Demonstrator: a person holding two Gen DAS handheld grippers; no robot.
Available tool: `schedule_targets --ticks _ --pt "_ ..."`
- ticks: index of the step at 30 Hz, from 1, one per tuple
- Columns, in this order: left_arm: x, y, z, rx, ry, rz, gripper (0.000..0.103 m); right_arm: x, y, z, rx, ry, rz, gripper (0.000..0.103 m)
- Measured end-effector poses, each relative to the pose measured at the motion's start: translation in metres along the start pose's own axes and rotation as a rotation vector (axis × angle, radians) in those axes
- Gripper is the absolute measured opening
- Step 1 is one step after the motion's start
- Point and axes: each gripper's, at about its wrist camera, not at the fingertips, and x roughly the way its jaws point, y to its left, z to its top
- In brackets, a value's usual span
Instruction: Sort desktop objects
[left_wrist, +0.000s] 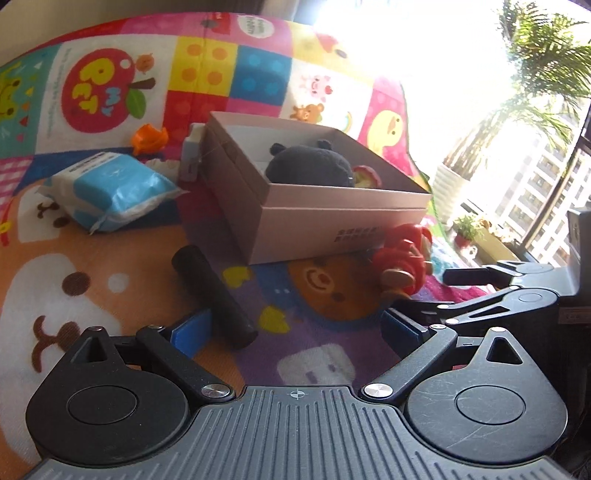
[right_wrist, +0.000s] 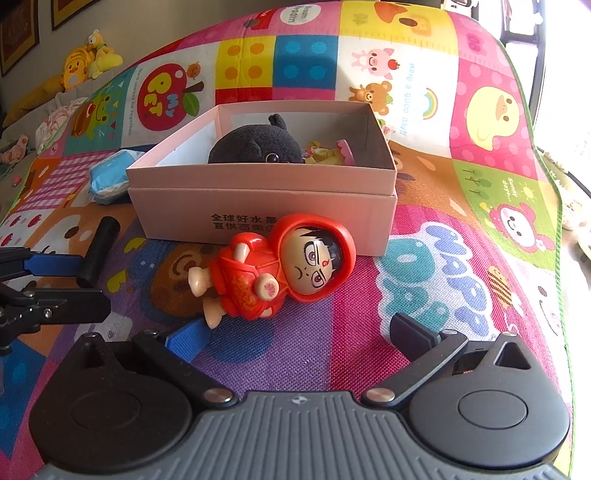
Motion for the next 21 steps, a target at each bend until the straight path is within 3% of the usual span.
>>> schedule_targets --ticks 2,4,6,12,21 --pt "0.0 -0.014 -0.001 0.065 0.008 -0.067 0.098 0.0 0.001 0.0 -0.002 -0.001 -0.001 0.103" --pt "-0.003 -0.02 -0.004 0.129 0.003 -0.053 0.098 0.001 0.001 0.0 -0.004 -0.001 -0.004 0.103" --pt "-0.006 -0.015 -0.005 0.131 -0.001 -0.052 0.098 0.002 0.002 0.0 -0.014 0.001 -0.012 0.103" --pt "-0.002 -0.001 0.007 0.177 -0.051 0.103 0.099 0.002 0.006 -0.001 -0.031 0.003 -0.029 0.103" --pt "0.041 -0.006 0.021 0.174 0.0 0.192 0.099 0.002 0.008 -0.003 -0.043 -0.001 -0.028 0.103"
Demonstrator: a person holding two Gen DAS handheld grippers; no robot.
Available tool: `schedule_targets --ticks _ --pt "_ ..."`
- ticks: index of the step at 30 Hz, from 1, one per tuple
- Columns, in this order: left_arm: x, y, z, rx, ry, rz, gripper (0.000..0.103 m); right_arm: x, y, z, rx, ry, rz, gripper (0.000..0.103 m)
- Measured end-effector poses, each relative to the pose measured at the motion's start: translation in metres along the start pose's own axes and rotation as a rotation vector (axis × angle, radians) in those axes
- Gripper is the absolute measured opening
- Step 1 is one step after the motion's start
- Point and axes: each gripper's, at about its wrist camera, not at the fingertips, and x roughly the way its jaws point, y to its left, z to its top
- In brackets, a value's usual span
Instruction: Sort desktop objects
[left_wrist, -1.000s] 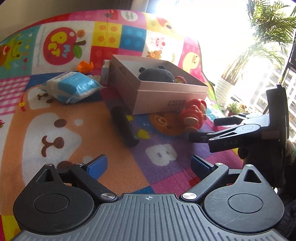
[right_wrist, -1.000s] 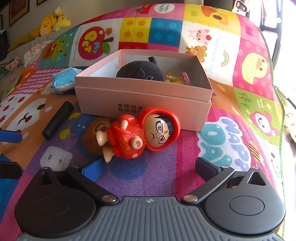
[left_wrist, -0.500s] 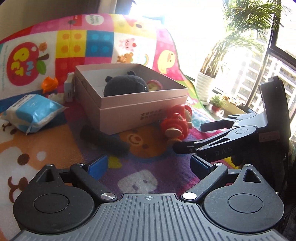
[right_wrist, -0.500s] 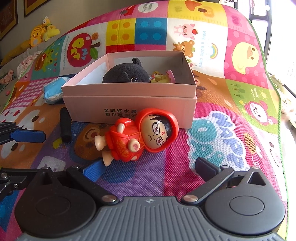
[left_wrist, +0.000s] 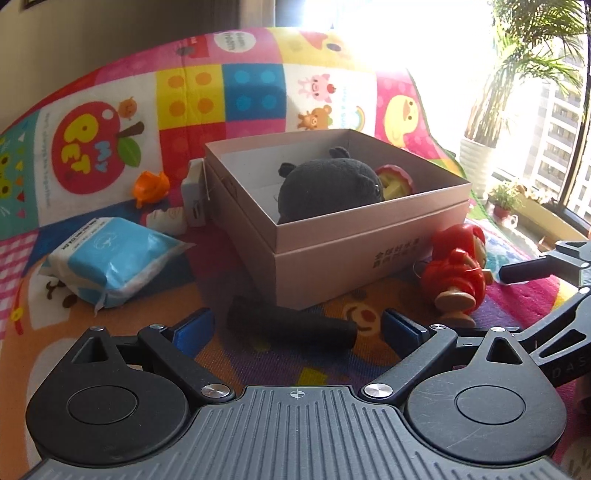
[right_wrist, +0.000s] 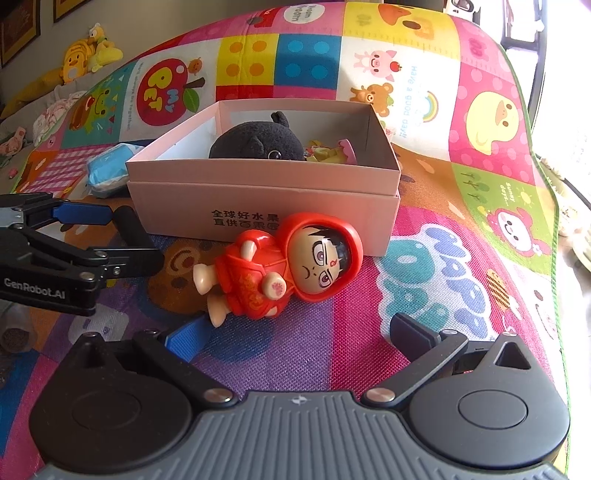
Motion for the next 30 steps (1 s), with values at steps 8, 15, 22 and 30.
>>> schedule_targets --ticks 8,15,22,30 --pt "0.001 0.003 -0.002 -0.014 0.018 0.031 0.081 0.001 0.0 0.002 -0.007 0.006 0.006 0.103" --pt "-0.037 0.014 -0.028 -0.089 0.012 0.062 0.081 -0.012 0.002 -0.002 -0.078 -0.035 0.016 0.103" --pt "-0.069 0.021 -0.052 -0.135 0.0 0.065 0.08 -0.01 0.023 0.006 -0.334 -0.09 -0.028 0.103" --pt "-0.07 0.021 -0.053 -0.138 -0.003 0.06 0.082 0.017 0.019 0.033 -0.215 0.002 -0.015 0.103"
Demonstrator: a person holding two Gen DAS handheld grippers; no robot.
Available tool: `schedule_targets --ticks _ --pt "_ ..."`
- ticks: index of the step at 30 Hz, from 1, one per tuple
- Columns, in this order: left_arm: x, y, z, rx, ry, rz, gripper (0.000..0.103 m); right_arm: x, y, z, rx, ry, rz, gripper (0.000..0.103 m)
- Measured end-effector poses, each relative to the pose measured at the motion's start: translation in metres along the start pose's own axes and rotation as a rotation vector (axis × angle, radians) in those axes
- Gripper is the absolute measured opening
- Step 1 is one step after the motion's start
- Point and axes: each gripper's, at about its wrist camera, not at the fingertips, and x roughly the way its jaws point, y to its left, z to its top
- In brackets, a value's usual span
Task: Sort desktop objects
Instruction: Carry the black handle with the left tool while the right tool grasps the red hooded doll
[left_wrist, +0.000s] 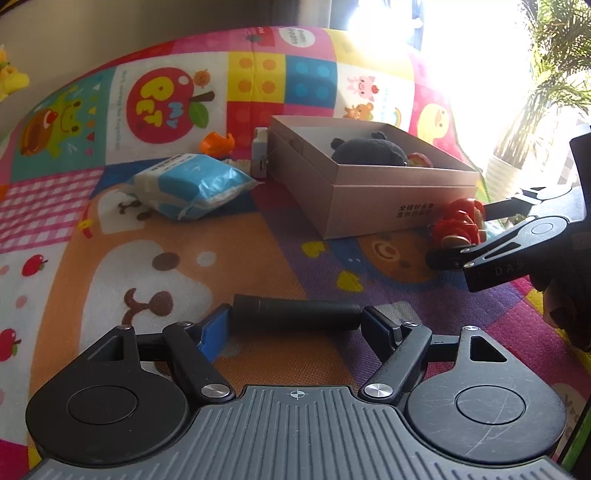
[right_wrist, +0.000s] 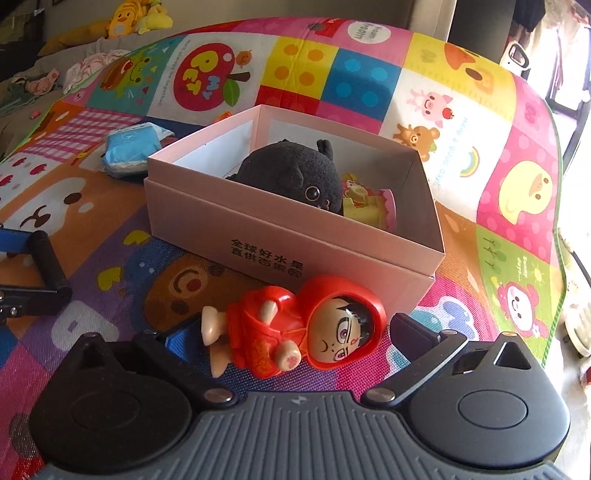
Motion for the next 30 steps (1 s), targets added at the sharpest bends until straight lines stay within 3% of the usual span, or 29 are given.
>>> schedule_targets --ticks 2,7,13,19,22,30 --pt "0.001 0.001 0.0 0.003 0.0 -0.005 0.084 0.0 0.0 0.002 0.003 0.018 0.011 0.095" --pt "0.0 0.0 0.001 0.0 -0.003 -0.015 0.092 -0.013 0.002 0.001 0.006 0.005 0.001 0.095" --pt "0.001 -0.004 0.002 0.025 0.002 -0.016 0.094 -0.056 0.001 -0.003 0.006 -0.023 0.091 0.095" --pt "0.004 -0.01 0.002 0.053 0.015 0.02 0.08 -0.089 0.002 -0.008 -0.009 -0.056 0.119 0.095" --pt "0.002 -0.011 0.005 0.043 0.014 0.013 0.08 -0.102 0.0 -0.006 -0.002 -0.097 0.117 0.095" --pt "-0.019 -0.04 0.059 0.159 -0.144 -0.014 0.08 -0.14 -0.035 0.034 0.096 -0.274 0.054 0.095"
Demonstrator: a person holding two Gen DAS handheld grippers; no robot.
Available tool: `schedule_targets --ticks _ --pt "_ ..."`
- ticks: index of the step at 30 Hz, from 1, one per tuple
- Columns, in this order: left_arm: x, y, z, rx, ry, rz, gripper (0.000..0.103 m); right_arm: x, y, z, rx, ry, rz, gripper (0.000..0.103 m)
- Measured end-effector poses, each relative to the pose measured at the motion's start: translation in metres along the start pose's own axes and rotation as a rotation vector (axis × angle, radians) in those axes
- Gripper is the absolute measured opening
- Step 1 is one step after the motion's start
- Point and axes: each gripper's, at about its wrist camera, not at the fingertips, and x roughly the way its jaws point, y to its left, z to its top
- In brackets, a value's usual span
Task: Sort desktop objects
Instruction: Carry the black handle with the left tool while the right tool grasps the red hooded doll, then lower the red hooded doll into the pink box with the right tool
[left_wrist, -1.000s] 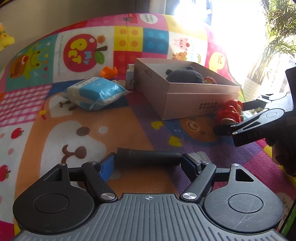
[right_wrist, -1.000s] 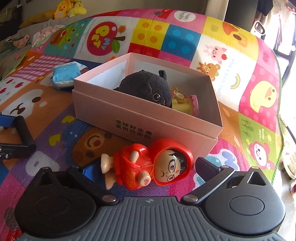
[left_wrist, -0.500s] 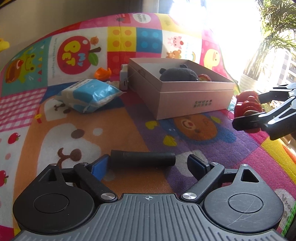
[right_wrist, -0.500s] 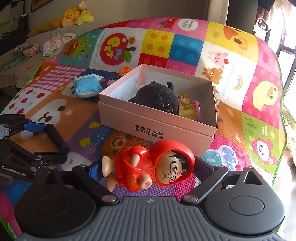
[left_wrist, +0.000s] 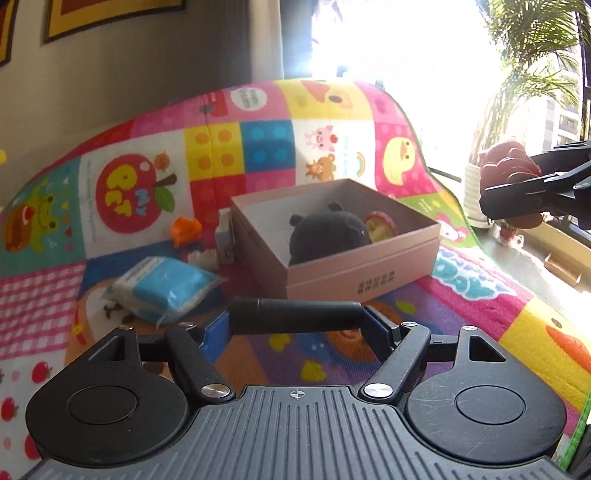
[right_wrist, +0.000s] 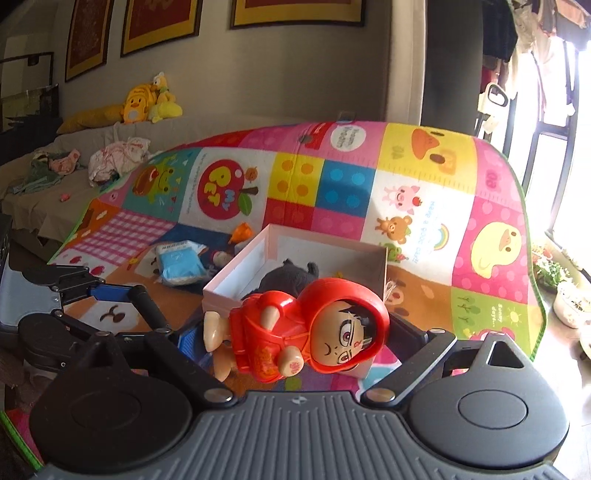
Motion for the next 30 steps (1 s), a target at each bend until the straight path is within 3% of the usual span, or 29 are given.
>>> schedule_targets --ticks 3,6,10,13,19,25,30 --pt "0.019 -0.006 0.025 -0.006 -0.043 0.0 0.08 0.001 -0.011 0.012 0.038 -0.032 -0.028 0.095" --pt "0.047 -0.007 0.043 -0.087 -0.045 -0.022 0.08 0.004 -0.015 0.015 0.053 -0.039 -0.042 0.095" --pt "0.071 -0.012 0.042 -0.122 -0.016 -0.049 0.085 0.005 -0.015 0.012 0.038 -0.013 -0.038 0.095" --pt "0.061 -0.014 0.03 -0.093 -0.007 -0.06 0.095 0.004 -0.017 0.013 0.042 0.018 -0.025 0.095" --pt "0.026 -0.003 0.008 -0.072 0.051 -0.021 0.097 0.02 -0.024 0.034 0.111 0.063 -0.008 0.095" --pt "0.017 0.018 -0.012 -0.199 0.168 -0.052 0.1 0.098 -0.018 0.084 0.14 0.186 0.01 0.095" --pt "0.01 0.029 -0.025 -0.24 0.164 -0.048 0.1 0.206 -0.009 0.098 0.178 0.376 -0.018 0.095"
